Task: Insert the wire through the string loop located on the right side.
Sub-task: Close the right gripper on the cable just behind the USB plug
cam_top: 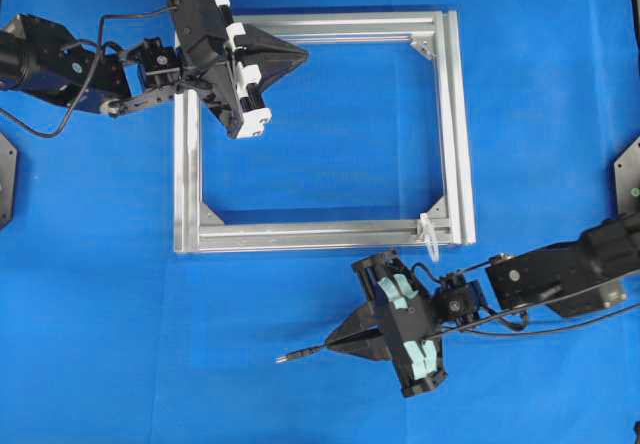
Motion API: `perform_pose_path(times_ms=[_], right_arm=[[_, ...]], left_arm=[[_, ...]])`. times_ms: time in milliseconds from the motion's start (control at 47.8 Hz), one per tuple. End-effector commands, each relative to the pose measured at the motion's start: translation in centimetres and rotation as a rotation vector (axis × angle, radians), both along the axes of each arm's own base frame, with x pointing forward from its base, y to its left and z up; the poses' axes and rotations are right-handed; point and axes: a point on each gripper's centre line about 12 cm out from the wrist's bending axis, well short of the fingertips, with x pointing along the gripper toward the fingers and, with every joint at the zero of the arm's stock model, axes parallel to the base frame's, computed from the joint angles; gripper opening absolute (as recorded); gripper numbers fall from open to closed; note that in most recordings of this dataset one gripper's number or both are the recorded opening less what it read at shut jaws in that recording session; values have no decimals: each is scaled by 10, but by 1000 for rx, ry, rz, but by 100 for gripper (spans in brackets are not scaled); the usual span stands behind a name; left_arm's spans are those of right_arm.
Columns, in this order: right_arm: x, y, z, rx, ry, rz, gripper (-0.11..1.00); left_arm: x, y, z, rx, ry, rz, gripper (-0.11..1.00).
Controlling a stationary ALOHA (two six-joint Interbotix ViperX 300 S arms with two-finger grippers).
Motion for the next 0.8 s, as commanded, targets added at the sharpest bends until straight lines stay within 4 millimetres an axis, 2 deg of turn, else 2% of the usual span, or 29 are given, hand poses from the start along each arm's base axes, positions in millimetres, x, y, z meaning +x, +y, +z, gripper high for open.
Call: perform_pose_path(times_ms=[0, 230, 774], right_arm=[[2, 3, 35, 20, -48, 7, -3], [-1, 2, 52, 22, -49, 9, -3], [-2, 2, 51, 22, -48, 9, -3]], left_arm=[[3, 1, 15, 15, -44, -1, 0], [3, 1, 16, 15, -45, -1, 0], [2, 1, 15, 13, -43, 0, 0]])
